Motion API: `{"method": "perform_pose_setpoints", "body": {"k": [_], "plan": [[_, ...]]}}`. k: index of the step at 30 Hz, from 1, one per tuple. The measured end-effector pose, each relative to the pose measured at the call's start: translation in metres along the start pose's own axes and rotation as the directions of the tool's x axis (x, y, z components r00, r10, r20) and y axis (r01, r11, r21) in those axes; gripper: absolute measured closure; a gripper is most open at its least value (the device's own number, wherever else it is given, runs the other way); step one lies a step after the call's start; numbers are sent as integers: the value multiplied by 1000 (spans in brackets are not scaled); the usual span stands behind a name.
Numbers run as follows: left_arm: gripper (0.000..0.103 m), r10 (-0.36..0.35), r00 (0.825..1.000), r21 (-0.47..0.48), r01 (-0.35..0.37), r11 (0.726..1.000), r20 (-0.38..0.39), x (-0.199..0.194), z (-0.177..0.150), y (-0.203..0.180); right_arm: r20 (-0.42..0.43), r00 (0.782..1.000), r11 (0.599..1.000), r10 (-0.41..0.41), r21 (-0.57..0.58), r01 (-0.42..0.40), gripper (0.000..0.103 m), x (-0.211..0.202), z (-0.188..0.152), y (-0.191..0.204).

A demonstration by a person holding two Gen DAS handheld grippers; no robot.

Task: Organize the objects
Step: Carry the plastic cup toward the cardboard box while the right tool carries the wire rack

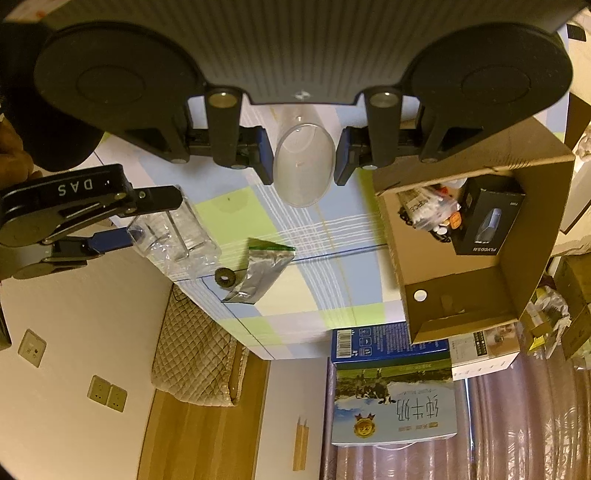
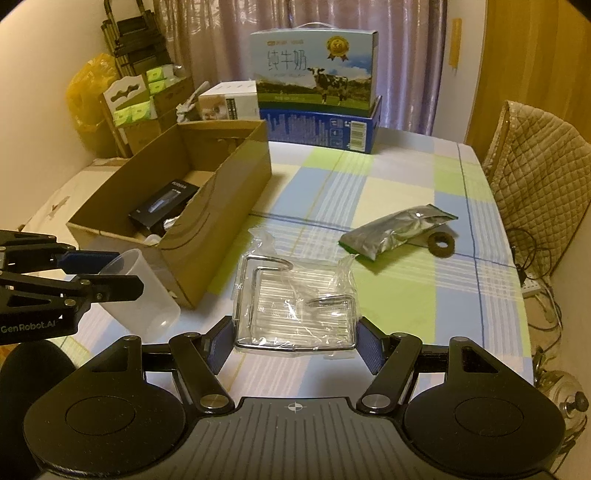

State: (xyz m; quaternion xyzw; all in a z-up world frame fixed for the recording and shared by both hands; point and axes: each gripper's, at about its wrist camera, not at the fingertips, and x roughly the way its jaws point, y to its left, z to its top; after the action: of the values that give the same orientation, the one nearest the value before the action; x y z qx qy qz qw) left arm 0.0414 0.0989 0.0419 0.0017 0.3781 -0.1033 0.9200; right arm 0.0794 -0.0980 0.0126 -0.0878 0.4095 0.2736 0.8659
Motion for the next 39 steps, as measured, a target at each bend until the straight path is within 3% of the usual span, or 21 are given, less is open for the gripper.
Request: {"method": "perform_pose_setpoints", "body": {"k": [23,39], "plan": [[73,43,999,-26,-43,999,-3,-19,-10,19,6,999,998,51,-45,-51,37,4,5,47],[73,167,986,-103,-164,981,15,-65,-21,86,-8,987,972,162,-172,-161,37,25,27,126]]}}
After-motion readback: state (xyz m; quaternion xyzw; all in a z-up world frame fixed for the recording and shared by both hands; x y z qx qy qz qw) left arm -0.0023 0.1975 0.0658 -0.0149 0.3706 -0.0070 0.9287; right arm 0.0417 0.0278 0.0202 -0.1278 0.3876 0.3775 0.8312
